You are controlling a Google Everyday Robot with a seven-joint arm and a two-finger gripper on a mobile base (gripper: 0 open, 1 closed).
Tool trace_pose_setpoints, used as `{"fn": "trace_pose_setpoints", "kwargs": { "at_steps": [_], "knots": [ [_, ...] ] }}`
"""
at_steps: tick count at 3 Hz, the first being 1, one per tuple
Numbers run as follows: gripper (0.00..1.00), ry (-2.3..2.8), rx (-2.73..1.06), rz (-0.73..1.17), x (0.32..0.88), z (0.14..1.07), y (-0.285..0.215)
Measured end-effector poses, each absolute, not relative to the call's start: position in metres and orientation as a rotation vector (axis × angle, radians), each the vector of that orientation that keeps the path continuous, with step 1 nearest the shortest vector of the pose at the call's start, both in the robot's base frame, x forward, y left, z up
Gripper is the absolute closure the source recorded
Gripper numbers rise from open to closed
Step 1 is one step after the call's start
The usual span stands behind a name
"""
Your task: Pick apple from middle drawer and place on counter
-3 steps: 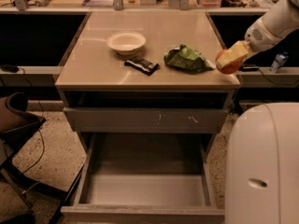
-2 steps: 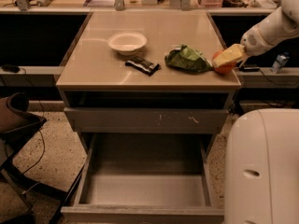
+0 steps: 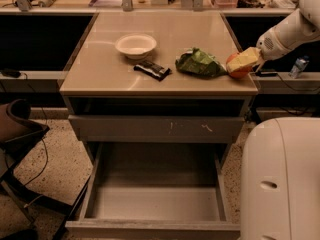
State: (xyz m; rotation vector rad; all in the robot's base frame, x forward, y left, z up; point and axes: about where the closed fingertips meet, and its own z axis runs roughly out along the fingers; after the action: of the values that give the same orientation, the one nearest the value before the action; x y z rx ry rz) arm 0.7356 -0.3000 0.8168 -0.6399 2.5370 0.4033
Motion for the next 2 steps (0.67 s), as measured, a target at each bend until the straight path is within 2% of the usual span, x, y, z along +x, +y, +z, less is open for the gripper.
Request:
{"fn": "trace_pose_setpoints", "kwargs": {
  "at_steps": [2],
  "knots": [
    [0.36,2.537,-0.640,0.403,0.7356,0.8167,-0.3000]
  ]
}}
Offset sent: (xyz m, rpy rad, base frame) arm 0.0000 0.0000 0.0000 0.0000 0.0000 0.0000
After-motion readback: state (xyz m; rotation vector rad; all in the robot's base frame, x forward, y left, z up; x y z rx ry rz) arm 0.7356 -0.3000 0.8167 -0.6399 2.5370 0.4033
